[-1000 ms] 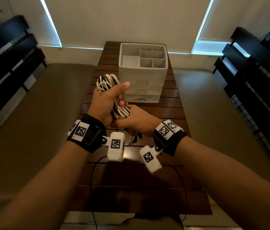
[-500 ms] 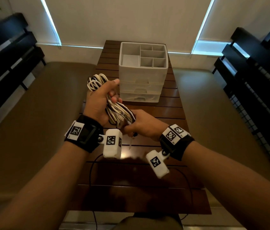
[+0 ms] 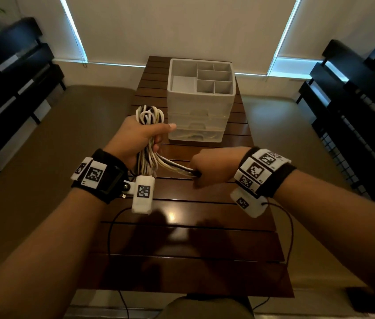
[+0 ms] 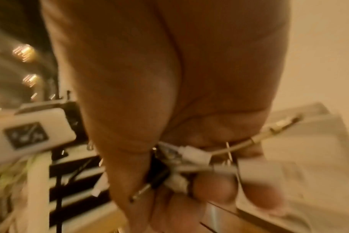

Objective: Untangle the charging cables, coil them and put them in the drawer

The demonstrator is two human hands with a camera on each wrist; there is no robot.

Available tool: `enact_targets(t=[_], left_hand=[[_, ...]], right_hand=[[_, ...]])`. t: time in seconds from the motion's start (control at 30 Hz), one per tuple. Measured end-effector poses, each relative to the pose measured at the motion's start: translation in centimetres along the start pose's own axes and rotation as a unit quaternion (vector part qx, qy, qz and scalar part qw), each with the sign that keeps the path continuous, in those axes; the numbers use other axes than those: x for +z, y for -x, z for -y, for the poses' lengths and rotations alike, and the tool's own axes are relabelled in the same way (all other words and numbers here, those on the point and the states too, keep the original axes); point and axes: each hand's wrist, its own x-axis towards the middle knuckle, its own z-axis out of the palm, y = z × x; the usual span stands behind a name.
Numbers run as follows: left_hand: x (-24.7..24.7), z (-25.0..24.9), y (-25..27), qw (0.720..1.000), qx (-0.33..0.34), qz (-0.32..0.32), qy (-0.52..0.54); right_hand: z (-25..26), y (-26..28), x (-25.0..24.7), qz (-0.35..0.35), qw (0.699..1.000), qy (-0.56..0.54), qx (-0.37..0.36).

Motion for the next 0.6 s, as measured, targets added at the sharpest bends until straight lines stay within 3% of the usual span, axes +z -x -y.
enact_targets(t=[0.1,0.2,0.47,0.6], left_hand=[[0.5,0.2,0.0,0.998,-0.024,0.017,-0.057],[1.2,0.9,0.0,0.997,-0.019,0.017,-0.067],[1.7,2.0,0.2,0.993,-0.011,0.03,0.112],[2.1,1.6,0.4,0.991,0.006,0.059,0.116]], right_hand=[[0.9,-0.2,-1.4,-0.046,0.989,0.139,-0.003],[1.3,-0.3,-3.2,-0.088,0.977,0.194,-0.012],[1.6,-0.9,-4.8,-0.214,0.956,0.2,-0.025],[1.2,-1.2,-4.7,-0.235,0.951,0.2,0.02]])
